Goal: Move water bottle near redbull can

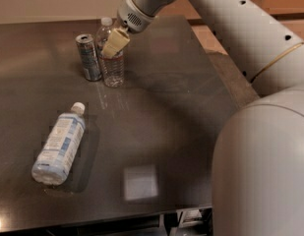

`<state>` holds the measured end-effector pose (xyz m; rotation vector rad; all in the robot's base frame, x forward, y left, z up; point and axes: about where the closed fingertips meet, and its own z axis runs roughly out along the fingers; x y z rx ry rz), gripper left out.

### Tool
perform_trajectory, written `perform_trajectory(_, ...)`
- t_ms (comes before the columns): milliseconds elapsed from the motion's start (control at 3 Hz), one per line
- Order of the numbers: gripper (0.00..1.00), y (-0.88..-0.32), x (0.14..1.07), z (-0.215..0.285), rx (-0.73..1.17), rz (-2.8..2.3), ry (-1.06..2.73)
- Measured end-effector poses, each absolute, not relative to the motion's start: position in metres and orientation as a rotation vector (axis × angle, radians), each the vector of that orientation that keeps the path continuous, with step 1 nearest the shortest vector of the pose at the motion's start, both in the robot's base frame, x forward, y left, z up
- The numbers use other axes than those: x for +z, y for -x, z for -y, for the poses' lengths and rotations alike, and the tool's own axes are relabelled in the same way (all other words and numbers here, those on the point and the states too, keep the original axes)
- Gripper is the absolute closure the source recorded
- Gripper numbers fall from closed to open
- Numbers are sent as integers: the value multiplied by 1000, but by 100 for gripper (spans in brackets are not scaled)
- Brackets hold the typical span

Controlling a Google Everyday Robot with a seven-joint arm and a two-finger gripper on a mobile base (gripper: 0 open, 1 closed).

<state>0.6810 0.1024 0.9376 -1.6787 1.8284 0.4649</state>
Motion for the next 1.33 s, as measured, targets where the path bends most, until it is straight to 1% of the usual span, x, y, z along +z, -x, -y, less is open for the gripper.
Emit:
perform_trajectory(667,13,-682,930,-106,485,-1832,1694)
perform_trajectory(1000,0,-682,928,-109,488,-1832,1698)
perform_trajectory(1333,0,-682,928,-109,488,-1832,1698)
